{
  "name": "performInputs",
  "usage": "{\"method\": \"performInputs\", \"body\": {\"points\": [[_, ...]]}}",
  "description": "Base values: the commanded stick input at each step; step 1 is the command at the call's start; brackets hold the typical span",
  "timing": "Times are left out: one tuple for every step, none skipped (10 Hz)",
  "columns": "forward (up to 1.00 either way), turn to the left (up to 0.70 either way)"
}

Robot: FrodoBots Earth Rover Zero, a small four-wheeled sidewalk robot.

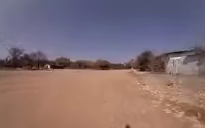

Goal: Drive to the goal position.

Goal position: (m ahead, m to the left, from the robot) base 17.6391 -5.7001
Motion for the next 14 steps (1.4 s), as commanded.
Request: {"method": "performInputs", "body": {"points": [[1.0, -0.08], [1.0, -0.23], [1.0, -0.26], [1.0, -0.16], [1.0, -0.04], [1.0, -0.03], [1.0, -0.02], [1.0, 0.0], [1.0, 0.0], [1.0, 0.0], [1.0, 0.0], [1.0, 0.0], [1.0, 0.0], [1.0, 0.0]]}}
